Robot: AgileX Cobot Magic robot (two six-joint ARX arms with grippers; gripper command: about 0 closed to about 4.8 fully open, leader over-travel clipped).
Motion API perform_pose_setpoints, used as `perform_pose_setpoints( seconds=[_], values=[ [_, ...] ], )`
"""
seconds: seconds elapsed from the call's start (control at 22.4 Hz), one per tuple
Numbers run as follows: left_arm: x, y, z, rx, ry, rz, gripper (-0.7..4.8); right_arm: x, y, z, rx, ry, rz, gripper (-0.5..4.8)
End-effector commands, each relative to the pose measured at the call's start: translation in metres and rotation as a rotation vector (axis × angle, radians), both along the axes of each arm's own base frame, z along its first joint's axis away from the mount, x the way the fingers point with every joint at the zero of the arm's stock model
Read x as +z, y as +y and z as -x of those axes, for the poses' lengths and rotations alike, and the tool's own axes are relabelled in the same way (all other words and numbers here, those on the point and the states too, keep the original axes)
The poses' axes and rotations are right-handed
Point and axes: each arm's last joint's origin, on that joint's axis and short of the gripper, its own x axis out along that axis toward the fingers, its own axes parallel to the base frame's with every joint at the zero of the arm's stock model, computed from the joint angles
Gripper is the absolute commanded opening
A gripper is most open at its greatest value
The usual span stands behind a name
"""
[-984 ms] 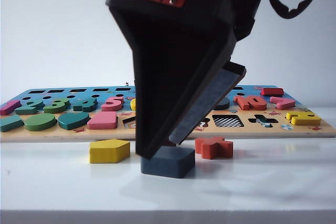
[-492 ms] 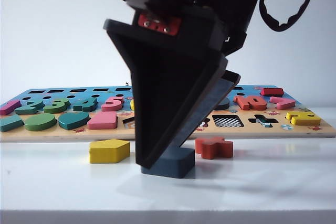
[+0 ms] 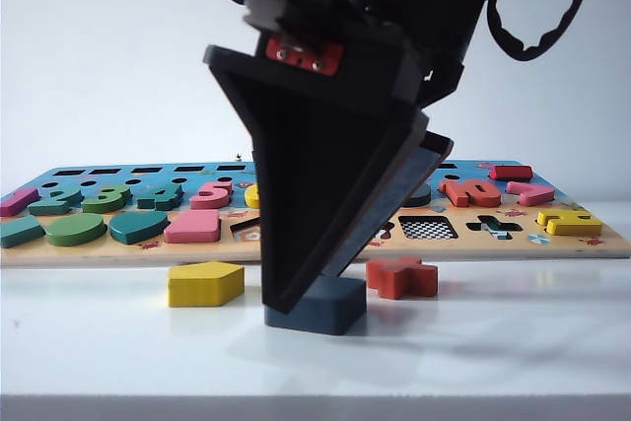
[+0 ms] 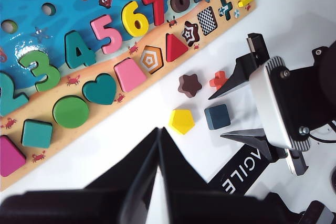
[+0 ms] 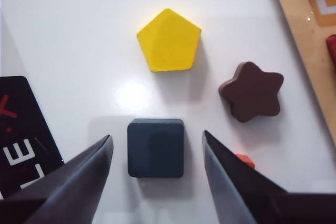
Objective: Insert the cube into the slot.
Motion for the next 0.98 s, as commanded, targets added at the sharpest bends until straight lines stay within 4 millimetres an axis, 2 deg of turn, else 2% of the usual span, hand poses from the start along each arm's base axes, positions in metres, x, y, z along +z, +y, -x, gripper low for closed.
perform_pose_setpoints(
  seconds=[0.04,0.63,0.98],
  values=[
    [0.0024,-0.0004,-0.0003,-0.008,-0.020,0.011,0.17,-0.0026,-0.0006,0.0009,0.007,-0.004,0.003,3.10],
    [0.0024,-0.0003,-0.0004,-0.008,-0.020,0.011,0.17,-0.0060,-0.0025,0.0018,0.007,0.001,0.014,2.78],
    [0.0024,-0.0003,-0.0004,-0.008,-0.020,0.011,0.17,-0.0059,-0.0025,0.0018,0.008,0.001,0.013,1.97]
  ],
)
